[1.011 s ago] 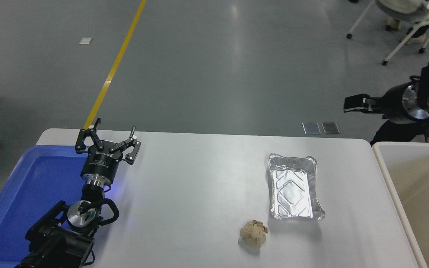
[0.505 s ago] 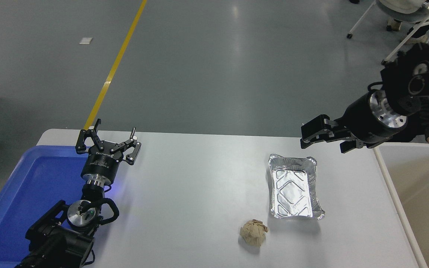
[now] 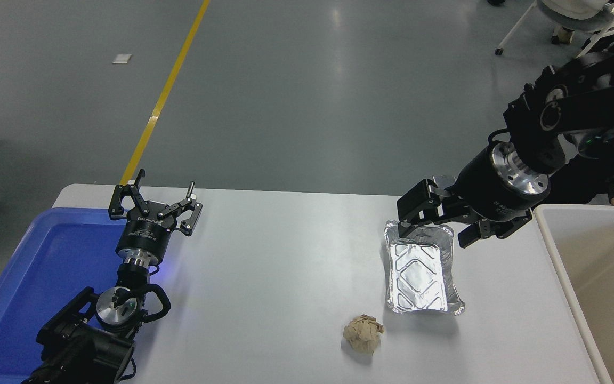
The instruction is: Pick up paper cup place in dustbin
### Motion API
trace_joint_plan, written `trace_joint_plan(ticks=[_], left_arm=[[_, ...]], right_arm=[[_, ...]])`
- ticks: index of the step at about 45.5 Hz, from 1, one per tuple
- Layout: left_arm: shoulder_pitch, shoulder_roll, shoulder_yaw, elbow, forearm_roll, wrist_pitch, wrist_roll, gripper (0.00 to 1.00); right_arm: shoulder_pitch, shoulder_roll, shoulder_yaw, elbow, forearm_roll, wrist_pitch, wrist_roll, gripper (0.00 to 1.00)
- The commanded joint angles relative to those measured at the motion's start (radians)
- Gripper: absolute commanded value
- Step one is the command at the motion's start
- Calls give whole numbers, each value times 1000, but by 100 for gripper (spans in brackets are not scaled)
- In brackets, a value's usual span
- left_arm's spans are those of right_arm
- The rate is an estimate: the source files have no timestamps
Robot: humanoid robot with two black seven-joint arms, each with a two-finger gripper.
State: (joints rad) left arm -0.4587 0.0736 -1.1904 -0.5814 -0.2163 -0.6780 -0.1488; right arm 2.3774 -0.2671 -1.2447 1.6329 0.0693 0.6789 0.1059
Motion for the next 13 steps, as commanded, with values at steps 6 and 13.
trace_joint_plan(ticks=[6,13], left_arm=[[0,0,0,0,2,0,0,99],[0,0,0,0,0,0,0,99]], right_arm=[[71,-23,-25,4,-29,79,0,100],[72,-23,-39,4,-51,77,0,100]])
